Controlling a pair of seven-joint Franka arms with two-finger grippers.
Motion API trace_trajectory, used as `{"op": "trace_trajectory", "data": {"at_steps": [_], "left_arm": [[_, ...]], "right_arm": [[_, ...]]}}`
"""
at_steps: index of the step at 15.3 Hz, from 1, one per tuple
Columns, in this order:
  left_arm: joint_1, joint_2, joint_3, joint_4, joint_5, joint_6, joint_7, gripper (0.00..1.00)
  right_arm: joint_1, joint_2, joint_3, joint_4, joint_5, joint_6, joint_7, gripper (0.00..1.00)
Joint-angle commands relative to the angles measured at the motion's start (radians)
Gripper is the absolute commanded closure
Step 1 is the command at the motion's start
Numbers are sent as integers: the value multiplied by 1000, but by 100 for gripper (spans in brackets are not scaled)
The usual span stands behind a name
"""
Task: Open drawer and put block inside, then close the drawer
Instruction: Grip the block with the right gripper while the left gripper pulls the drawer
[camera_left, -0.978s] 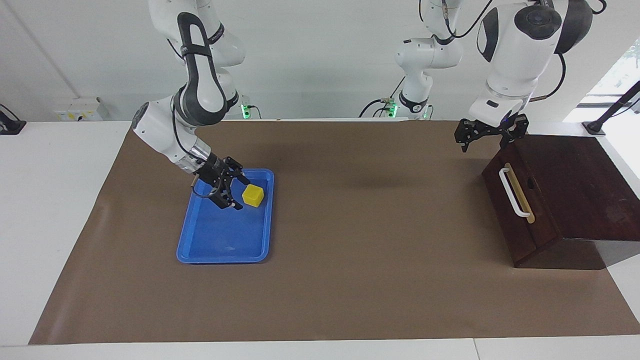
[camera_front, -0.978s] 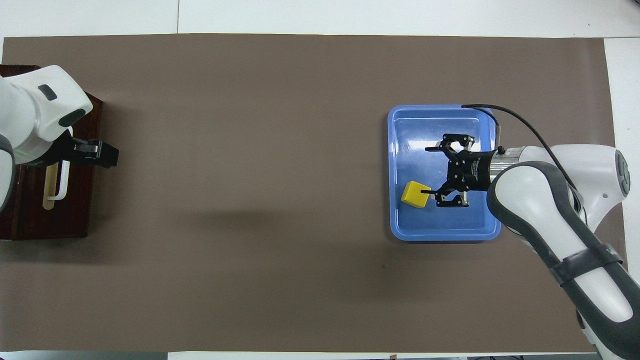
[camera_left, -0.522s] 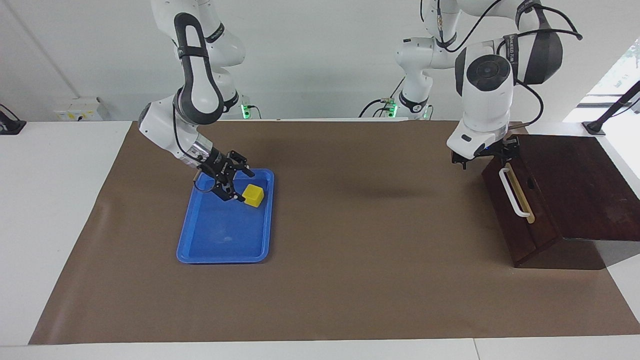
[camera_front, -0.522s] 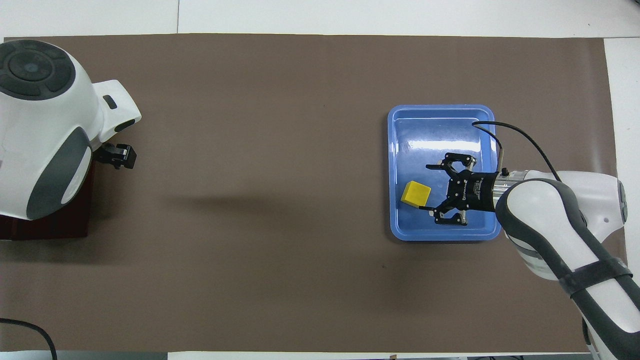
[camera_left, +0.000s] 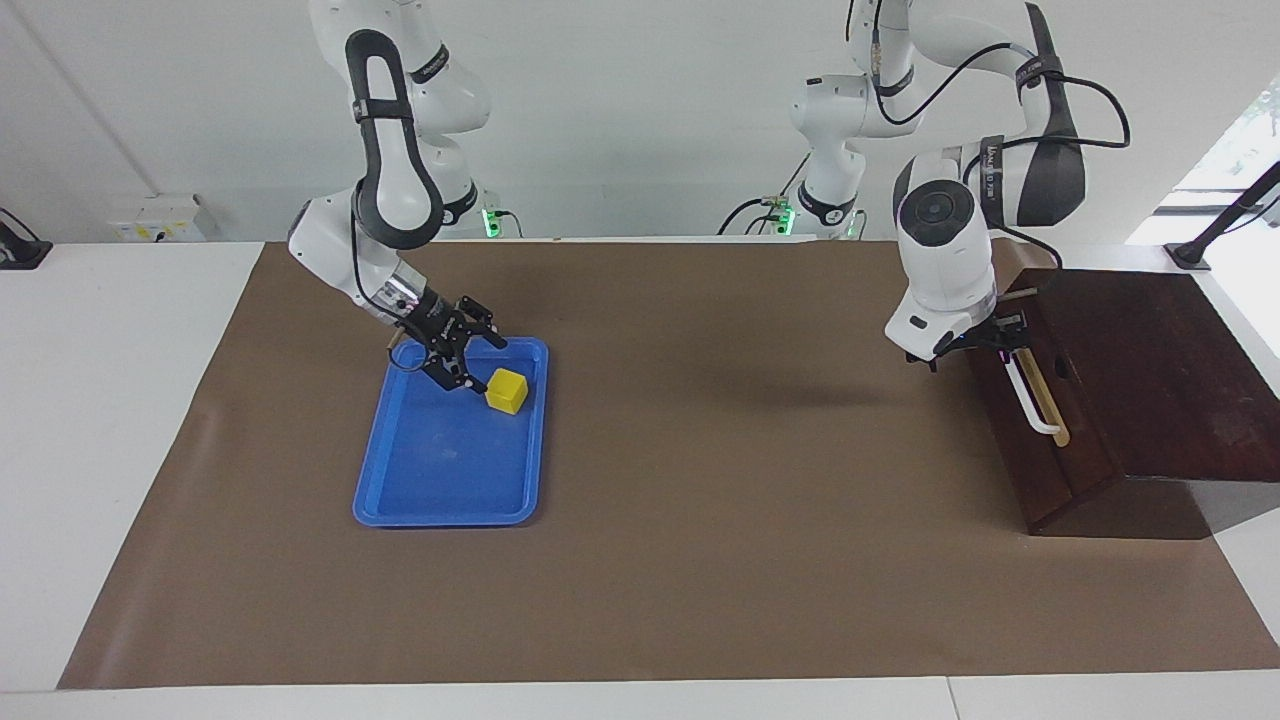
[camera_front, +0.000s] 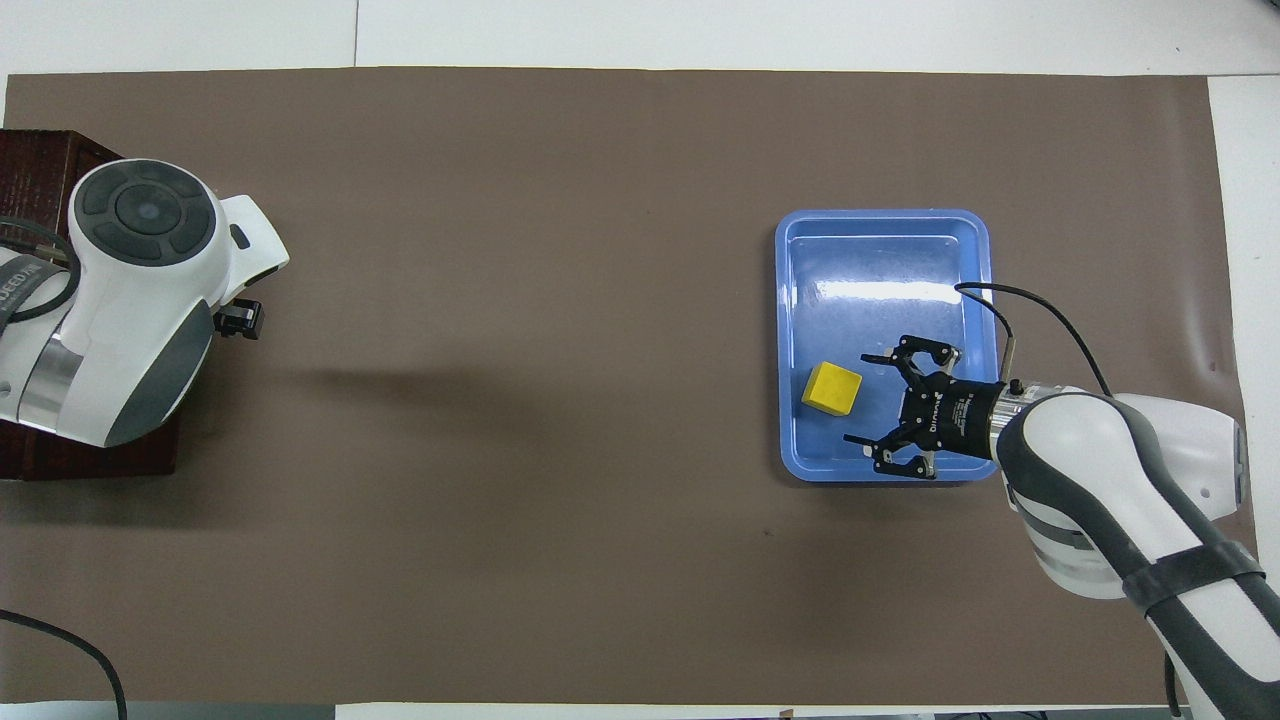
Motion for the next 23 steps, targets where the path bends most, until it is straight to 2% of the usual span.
{"op": "trace_trajectory", "data": {"at_steps": [1,4,7,11,18,19,20,21,23], "left_arm": [[24,-16,-2,-71,30,80,-15,0],[46,14,3,-71,81,110,-15,0],[55,37,3,-75,82,134,-30,0],[57,50,3,-74,108,168,-30,0],[73,63,6,-65,131,209,-45,0],[83,63,6,-65,131,211,-47,0],[87,63,6,-65,133,213,-56,0],[90,64,6,-66,131,222,-68,0],[92,64,6,-71,133,225,-91,0]], "right_arm": [[-4,29,6,-18,91,36,-106,0],[35,64,6,-13,181,67,-157,0],[35,66,6,-7,181,67,-157,0],[36,107,6,10,181,90,-185,0],[27,107,6,18,195,91,-202,0],[29,107,6,18,195,91,-202,4],[27,107,6,18,195,90,-202,15],[26,107,6,18,195,90,-202,36],[26,107,6,18,195,87,-202,59]]}}
